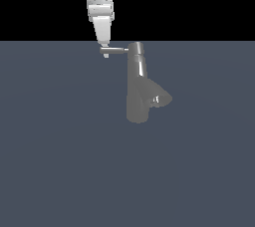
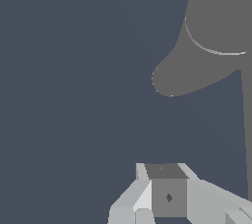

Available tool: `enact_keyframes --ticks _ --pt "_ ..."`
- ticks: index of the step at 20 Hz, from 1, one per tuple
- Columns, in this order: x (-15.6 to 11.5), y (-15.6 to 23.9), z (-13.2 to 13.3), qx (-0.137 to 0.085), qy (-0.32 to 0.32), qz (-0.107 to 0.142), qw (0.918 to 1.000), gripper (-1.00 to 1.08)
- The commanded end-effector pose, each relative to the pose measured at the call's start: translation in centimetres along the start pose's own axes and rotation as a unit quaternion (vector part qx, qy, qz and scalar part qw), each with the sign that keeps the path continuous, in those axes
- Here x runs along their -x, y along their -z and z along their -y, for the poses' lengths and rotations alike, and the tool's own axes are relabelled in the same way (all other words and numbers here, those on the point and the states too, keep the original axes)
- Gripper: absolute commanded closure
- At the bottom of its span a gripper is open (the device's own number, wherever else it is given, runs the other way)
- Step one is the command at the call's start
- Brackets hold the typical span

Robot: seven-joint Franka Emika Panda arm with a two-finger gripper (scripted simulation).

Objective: Turn on the faucet by rotating a designated handle.

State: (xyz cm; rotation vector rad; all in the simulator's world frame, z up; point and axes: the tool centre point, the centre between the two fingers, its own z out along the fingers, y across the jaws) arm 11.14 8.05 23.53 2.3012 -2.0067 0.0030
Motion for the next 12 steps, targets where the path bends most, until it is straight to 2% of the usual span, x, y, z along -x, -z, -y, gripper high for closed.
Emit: enact_keyframes --ticks 1,12 --pt "0.0 0.0 0.0 0.0 0.0 0.0 1.0 1.08" --pt "0.0 1.1 -2.8 0.0 0.0 0.0 1.0 1.08"
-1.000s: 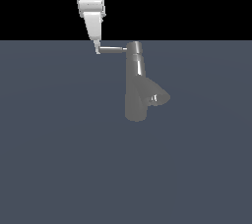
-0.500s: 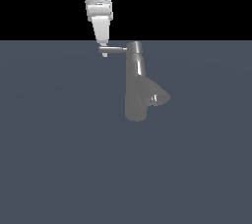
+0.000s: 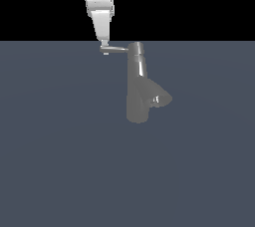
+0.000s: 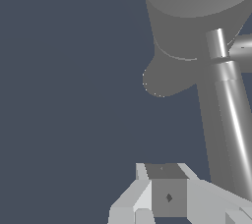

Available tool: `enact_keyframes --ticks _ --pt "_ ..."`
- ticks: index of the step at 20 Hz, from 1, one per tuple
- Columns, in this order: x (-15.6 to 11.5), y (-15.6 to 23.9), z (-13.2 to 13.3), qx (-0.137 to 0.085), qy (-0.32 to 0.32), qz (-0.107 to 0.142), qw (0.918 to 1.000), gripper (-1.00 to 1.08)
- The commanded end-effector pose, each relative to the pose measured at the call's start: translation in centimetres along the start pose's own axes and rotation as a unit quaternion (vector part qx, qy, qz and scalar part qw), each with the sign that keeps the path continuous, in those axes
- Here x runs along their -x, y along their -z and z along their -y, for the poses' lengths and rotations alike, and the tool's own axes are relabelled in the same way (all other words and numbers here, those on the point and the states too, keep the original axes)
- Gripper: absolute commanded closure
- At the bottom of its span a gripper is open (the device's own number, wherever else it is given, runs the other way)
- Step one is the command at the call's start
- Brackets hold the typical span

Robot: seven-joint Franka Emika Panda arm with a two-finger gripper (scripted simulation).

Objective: Turn on the faucet by rotating a designated handle.

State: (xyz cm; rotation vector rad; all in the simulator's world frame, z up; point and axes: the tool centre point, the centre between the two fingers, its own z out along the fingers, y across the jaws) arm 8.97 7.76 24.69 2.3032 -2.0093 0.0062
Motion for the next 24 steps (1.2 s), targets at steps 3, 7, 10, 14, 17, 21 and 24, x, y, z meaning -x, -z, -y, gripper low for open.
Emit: enact_keyframes --ticks 3,7,10,14,17,21,24 --pt "0.0 0.5 -1.4 0.002 0.0 0.0 1.0 1.08" --pt "0.0 0.9 -2.5 0.002 0.0 0.0 1.0 1.08" --pt "0.0 1.3 -3.3 0.002 0.0 0.0 1.0 1.08" --pt "-0.1 1.7 -4.4 0.002 0.0 0.0 1.0 1.08" --pt "-0.1 2.1 -5.3 0.002 0.0 0.0 1.0 1.08" --pt "-0.9 2.6 -5.3 -0.004 -0.004 -0.001 1.0 1.08" --pt "-1.6 2.8 -6.1 -0.003 -0.003 -0.001 1.0 1.08"
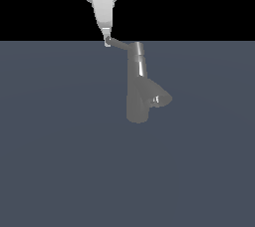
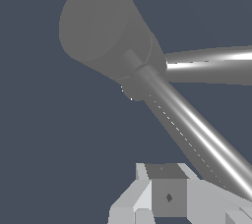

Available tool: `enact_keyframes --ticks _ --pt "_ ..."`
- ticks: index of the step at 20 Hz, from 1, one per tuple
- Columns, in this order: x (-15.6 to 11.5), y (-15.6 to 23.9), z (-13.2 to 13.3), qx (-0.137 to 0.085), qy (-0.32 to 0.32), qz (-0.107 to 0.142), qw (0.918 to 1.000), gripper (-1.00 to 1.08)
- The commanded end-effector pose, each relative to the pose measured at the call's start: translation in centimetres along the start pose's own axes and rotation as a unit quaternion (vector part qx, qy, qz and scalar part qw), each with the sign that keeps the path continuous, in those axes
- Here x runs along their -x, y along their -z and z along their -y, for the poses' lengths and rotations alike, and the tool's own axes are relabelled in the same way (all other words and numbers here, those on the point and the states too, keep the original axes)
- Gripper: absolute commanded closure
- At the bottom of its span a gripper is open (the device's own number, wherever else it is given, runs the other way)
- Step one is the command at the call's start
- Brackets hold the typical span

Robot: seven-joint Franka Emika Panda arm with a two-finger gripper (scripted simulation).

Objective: Turn on the faucet by rotating a designated handle.

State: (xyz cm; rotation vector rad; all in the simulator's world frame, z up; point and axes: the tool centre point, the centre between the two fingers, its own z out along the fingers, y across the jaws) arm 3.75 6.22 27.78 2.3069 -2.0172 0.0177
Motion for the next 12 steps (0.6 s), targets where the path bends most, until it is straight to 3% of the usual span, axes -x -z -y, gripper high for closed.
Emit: enact_keyframes --ticks 1,12 --pt "-0.8 0.2 -0.8 0.002 -0.002 0.0 1.0 1.08" --pt "-3.6 1.1 -3.9 0.005 0.0 0.0 1.0 1.08"
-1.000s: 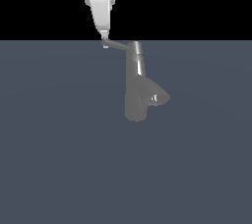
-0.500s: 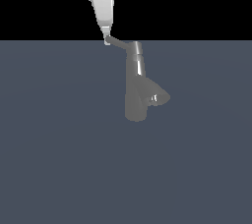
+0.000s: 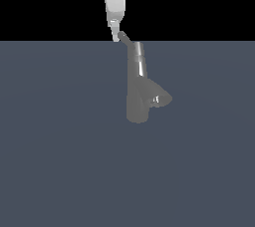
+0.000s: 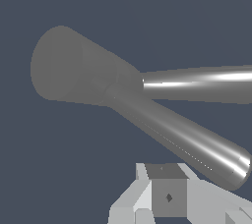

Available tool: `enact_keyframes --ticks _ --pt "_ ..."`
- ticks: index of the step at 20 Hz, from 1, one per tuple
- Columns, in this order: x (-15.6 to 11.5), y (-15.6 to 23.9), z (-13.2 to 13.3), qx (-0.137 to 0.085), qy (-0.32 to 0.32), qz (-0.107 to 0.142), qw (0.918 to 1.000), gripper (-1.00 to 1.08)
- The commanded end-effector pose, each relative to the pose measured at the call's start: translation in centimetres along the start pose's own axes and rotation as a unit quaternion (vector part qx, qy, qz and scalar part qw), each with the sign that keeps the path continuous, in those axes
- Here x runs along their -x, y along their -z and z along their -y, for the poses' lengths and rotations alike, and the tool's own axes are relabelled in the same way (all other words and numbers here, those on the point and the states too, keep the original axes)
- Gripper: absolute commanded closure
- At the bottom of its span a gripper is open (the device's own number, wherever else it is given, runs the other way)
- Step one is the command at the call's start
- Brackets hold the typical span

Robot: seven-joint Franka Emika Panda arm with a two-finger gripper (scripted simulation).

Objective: Turn on the faucet by rotating a designated handle.

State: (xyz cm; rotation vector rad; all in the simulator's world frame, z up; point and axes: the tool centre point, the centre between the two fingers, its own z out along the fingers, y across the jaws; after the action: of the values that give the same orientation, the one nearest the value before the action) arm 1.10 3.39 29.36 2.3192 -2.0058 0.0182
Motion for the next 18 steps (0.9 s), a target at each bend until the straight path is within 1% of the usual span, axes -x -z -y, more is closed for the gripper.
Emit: enact_keyframes --ticks 1,7,8,9,18 --pt "-1.3 -0.1 -1.1 0.006 -0.005 0.0 1.0 1.08" --pt "-2.9 0.5 -2.9 0.008 -0.004 0.0 1.0 1.08" --pt "-2.9 0.5 -2.9 0.008 -0.004 0.0 1.0 1.08" --pt "-2.0 0.4 -2.4 0.006 0.001 0.001 1.0 1.08" --pt "-8.4 0.2 -2.8 0.007 -0.002 0.0 1.0 1.08"
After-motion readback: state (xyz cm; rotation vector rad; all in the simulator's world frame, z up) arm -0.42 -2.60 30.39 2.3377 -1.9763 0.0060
